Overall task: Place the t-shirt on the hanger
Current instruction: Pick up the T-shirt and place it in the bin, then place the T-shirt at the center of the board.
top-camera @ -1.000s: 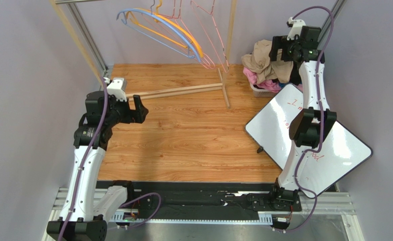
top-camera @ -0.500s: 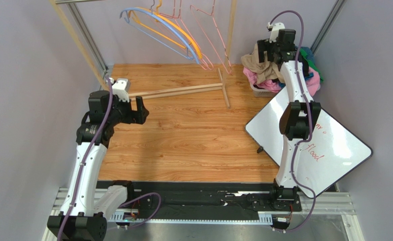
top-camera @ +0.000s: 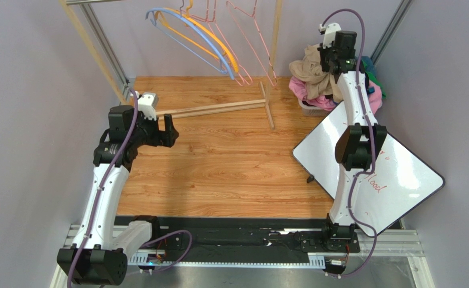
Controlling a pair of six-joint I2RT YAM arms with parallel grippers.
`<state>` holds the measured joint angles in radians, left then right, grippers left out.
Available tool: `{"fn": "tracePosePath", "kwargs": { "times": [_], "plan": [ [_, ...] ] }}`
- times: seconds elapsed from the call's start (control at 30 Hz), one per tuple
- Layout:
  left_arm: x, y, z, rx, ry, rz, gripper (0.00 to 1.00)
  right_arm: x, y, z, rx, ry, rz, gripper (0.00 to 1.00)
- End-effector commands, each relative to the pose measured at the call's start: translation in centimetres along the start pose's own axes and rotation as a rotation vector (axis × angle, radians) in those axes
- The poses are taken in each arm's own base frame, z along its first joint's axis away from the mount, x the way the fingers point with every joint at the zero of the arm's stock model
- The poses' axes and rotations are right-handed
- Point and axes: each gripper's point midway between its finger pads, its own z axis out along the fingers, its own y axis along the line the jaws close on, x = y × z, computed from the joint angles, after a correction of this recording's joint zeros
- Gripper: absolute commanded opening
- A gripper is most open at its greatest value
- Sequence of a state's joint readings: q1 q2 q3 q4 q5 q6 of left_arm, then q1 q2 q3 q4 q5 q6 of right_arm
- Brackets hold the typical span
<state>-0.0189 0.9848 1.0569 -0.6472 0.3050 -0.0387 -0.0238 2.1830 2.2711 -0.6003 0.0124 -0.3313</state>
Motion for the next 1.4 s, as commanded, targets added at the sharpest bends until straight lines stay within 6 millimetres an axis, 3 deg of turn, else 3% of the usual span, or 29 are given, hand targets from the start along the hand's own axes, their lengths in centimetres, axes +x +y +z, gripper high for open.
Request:
{"fn": "tracePosePath", "kwargs": {
  "times": [0.0,0.1,0.13,0.2,0.23,0.33,0.37,0.43,0.47,0.53,0.57,0.6,0.67,0.7,0.73,0.77,0.8,0.83,0.87,0.9,1.03,1.13,1.17,1.23,1.27,1.37],
  "plan": [
    [-2.9,-0.3,-1.2,0.001,-0.081,0.023,0.99,-13.4,-4.6,-13.8,0.069,-0.375,0.036,0.0],
    [-3.3,-0.7,-1.6,0.014,-0.087,0.005,0.99,-16.5,-3.9,-18.2,0.016,-0.487,0.048,0.0],
    [-3.2,-0.9,-1.7,0.017,-0.082,-0.001,0.99,-18.0,-3.7,-21.1,-0.007,-0.546,0.059,0.0],
    [-3.6,-1.1,-2.1,0.025,-0.089,-0.012,0.99,-19.5,-3.6,-24.1,-0.019,-0.61,0.063,0.0],
    [-3.6,-1.2,-2.2,0.027,-0.086,-0.017,0.99,-20.5,-3.5,-26.7,-0.028,-0.654,0.068,0.0],
    [-4.0,-1.5,-2.9,0.028,-0.098,-0.031,0.99,-21.5,-2.9,-30.6,-0.064,-0.71,0.067,0.0],
    [-4.3,-1.7,-3.3,0.032,-0.111,-0.031,0.99,-22.0,-2.7,-33.2,-0.073,-0.742,0.075,0.0],
    [-4.5,-2.0,-3.7,0.041,-0.118,-0.047,0.99,-21.4,-1.9,-35.1,-0.107,-0.745,0.081,0.0],
    [-4.6,-2.1,-4.1,0.044,-0.124,-0.052,0.99,-21.3,-1.6,-38.0,-0.115,-0.777,0.076,0.0],
    [-4.5,-2.6,-4.6,0.059,-0.116,-0.06,0.99,-19.0,-0.1,-37.7,-0.169,-0.718,0.071,0.0],
    [-4.4,-2.7,-4.8,0.065,-0.111,-0.063,0.99,-18.4,0.3,-40.2,-0.172,-0.739,0.066,0.0],
    [-4.0,-2.9,-5.0,0.072,-0.089,-0.065,0.99,-15.8,1.3,-38.5,-0.205,-0.654,0.072,0.0],
    [-3.9,-2.8,-5.5,0.08,-0.078,-0.058,0.99,-13.4,2.0,-40.5,-0.207,-0.63,0.069,0.0],
    [-3.2,-3.1,-5.7,0.093,-0.05,-0.058,0.99,-10.6,3.0,-39.3,-0.233,-0.552,0.078,0.0],
    [-3.3,-3.7,-6.0,0.129,-0.045,-0.019,0.99,-9.0,3.5,-39.1,-0.245,-0.52,0.076,0.0],
    [-3.0,-4.1,-6.3,0.15,-0.034,-0.004,0.99,-7.7,4.2,-39.3,-0.266,-0.498,0.067,0.0],
    [-2.3,-4.4,-6.5,0.17,0.0,0.001,0.99,-6.5,5.1,-41.3,-0.292,-0.51,0.032,0.0],
    [-2.1,-4.9,-6.8,0.202,0.007,0.036,0.99,-4.1,6.0,-39.9,-0.316,-0.451,0.041,0.0],
    [-1.4,-5.2,-7.1,0.224,0.029,0.047,0.99,-2.9,6.6,-40.3,-0.333,-0.432,0.038,0.0],
    [-1.1,-5.5,-7.3,0.244,0.037,0.06,0.99,-1.9,7.7,-41.2,-0.384,-0.438,0.004,0.0],
    [0.3,-7.7,-8.4,0.365,0.017,0.1,0.99,3.6,12.7,-40.8,-0.638,-0.31,0.031,0.0],
    [1.1,-9.1,-9.0,0.451,-0.017,0.12,0.99,5.1,16.0,-40.8,-0.822,-0.267,0.086,0.0],
    [1.1,-9.5,-9.1,0.478,-0.04,0.143,0.99,5.7,18.1,-40.6,-0.902,-0.258,0.064,0.0],
    [1.8,-10.4,-9.6,0.53,-0.067,0.161,0.99,6.4,20.2,-39.6,-0.939,-0.227,0.038,0.0],
    [1.8,-10.5,-9.6,0.534,-0.086,0.18,0.99,6.2,22.3,-39.8,-0.98,-0.244,-0.013,0.0],
    [1.8,-10.3,-9.7,0.517,-0.123,0.212,0.99,4.3,26.1,-40.8,-1.093,-0.307,-0.055,0.0]
  ]
}}
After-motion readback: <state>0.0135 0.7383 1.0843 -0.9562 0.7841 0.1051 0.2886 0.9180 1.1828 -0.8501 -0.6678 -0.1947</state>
